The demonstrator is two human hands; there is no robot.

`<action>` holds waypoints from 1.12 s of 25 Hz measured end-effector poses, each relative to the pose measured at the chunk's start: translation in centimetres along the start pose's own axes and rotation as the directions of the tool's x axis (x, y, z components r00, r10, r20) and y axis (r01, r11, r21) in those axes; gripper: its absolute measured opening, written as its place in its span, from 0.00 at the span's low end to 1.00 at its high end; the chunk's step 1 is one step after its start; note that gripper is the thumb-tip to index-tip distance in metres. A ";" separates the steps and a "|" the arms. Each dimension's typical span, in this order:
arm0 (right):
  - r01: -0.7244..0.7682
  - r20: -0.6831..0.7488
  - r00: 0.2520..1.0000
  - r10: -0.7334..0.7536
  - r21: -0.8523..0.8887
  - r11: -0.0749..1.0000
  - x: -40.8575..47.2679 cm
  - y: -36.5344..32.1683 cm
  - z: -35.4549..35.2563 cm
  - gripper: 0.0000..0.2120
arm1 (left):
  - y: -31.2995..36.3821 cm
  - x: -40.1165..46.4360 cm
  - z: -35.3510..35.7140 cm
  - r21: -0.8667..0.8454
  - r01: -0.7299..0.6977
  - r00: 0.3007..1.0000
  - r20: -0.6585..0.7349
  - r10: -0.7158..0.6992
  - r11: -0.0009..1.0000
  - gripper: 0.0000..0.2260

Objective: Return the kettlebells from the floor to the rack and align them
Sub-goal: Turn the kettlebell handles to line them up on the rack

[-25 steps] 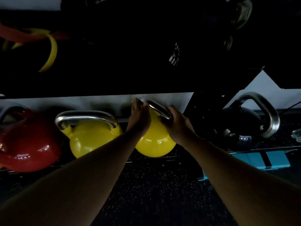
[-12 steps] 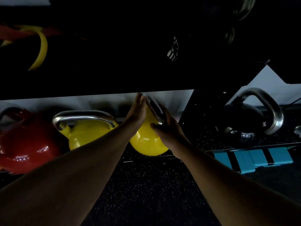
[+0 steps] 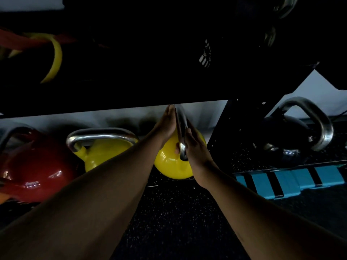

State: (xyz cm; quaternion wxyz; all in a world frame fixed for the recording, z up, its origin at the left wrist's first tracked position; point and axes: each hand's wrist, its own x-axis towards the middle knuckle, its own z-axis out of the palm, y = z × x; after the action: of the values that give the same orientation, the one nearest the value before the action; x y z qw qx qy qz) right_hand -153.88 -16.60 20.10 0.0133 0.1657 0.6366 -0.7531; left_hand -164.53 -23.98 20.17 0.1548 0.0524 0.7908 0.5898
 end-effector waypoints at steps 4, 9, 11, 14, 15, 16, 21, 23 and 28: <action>0.009 -0.004 1.000 -0.009 0.088 0.996 0.0 0.2 0.4 0.21 | 0.0 0.2 -0.1 -0.024 -0.013 1.000 0.005 0.013 1.000 0.20; 0.014 0.013 1.000 -0.015 0.068 0.998 0.1 0.3 0.4 0.21 | -0.1 0.3 -0.1 0.088 -0.036 0.999 0.006 0.035 0.995 0.20; 0.017 0.014 1.000 -0.017 0.056 0.998 0.3 0.4 0.2 0.21 | -0.6 0.3 0.2 0.052 -0.025 0.999 -0.027 0.026 0.998 0.20; 0.038 0.020 0.999 -0.039 0.061 0.997 0.8 0.9 -0.2 0.21 | -1.1 0.4 0.9 -0.077 0.011 0.998 -0.055 -0.015 0.997 0.20; 0.044 0.025 0.999 -0.046 0.065 0.997 0.9 1.0 -0.3 0.21 | -1.3 0.4 1.0 -0.111 0.013 0.998 -0.056 -0.019 0.994 0.20; 0.048 0.025 0.998 -0.050 0.069 0.996 1.0 1.1 -0.3 0.21 | -1.3 0.4 1.1 -0.120 0.012 0.998 -0.058 -0.020 0.993 0.20; 0.035 0.041 0.998 -0.040 0.107 0.994 0.9 0.9 -0.7 0.20 | -1.5 0.4 1.1 -0.129 0.010 0.998 -0.062 -0.018 0.992 0.21; 0.031 0.046 0.998 -0.037 0.117 0.993 0.7 0.9 -0.8 0.20 | -1.6 0.4 1.1 -0.134 0.013 0.998 -0.060 -0.022 0.991 0.21; 0.044 0.055 0.997 -0.047 0.053 0.998 0.7 0.7 -0.8 0.20 | -1.9 0.5 1.0 -0.135 0.033 0.999 -0.031 -0.037 0.990 0.22</action>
State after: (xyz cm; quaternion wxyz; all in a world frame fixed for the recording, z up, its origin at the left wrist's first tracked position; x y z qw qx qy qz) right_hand -154.17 -15.87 19.18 0.0095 0.1303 0.6198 -0.7738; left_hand -164.47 -23.45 18.05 0.1551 0.0180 0.7525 0.6398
